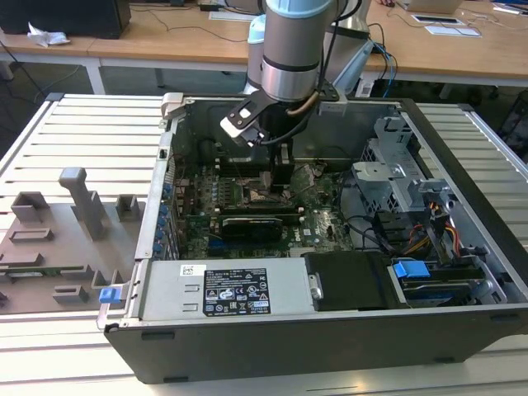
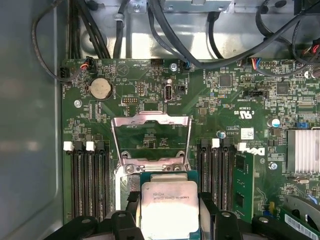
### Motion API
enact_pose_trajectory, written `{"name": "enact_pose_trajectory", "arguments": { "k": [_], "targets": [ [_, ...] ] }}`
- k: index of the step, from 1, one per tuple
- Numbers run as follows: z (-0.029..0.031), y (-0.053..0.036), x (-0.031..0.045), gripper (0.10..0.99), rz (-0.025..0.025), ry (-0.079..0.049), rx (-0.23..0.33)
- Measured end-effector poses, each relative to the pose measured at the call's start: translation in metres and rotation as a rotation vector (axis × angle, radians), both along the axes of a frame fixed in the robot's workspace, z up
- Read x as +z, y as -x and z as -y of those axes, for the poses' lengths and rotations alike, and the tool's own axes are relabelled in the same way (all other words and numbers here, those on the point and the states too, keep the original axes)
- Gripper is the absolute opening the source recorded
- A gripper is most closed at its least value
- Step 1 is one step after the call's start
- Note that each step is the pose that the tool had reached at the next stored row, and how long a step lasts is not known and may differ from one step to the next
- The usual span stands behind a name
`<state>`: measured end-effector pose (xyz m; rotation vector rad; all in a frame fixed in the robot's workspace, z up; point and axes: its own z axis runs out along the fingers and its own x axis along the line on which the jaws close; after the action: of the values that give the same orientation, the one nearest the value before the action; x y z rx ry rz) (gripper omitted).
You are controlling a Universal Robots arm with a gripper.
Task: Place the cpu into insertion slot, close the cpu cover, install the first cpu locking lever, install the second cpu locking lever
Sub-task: 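Place the cpu into insertion slot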
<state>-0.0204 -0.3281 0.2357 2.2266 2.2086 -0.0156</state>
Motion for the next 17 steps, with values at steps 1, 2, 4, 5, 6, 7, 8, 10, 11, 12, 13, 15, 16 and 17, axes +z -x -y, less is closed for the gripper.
{"name": "enact_pose_trajectory", "arguments": {
  "k": [1, 2, 4, 5, 6, 7, 8, 10, 11, 12, 13, 15, 16, 17],
  "targets": [
    [-0.0003, 0.0001, -0.0008, 0.545, 0.0, 0.0, 0.0],
    [-0.0012, 0.0004, -0.0016, 0.545, 0.0, 0.0, 0.0],
    [-0.0027, 0.0034, -0.0037, 0.545, 0.0, 0.0, 0.0],
    [-0.0032, 0.0042, -0.005, 0.545, 0.0, 0.0, 0.0],
    [-0.0035, 0.0046, -0.006, 0.545, 0.0, 0.0, 0.0],
    [-0.004, 0.0049, -0.0072, 0.545, 0.0, 0.0, 0.0],
    [-0.0044, 0.0051, -0.0086, 0.545, 0.0, 0.0, 0.0],
    [-0.0048, 0.0054, -0.0107, 0.545, 0.0001, 0.0, 0.0],
    [-0.0051, 0.0056, -0.012, 0.545, 0.0, 0.0, 0.0],
    [-0.0055, 0.0058, -0.0128, 0.545, 0.0, 0.0, 0.0],
    [-0.0063, 0.0059, -0.0132, 0.545, 0.0, 0.0, 0.0],
    [-0.0091, 0.0059, -0.0134, 0.545, 0.0, 0.0, 0.0],
    [-0.0101, 0.0059, -0.0136, 0.545, 0.0, 0.0, 0.0],
    [-0.0104, 0.0074, -0.0148, 0.545, 0.0002, 0.0, 0.0]
  ]
}}
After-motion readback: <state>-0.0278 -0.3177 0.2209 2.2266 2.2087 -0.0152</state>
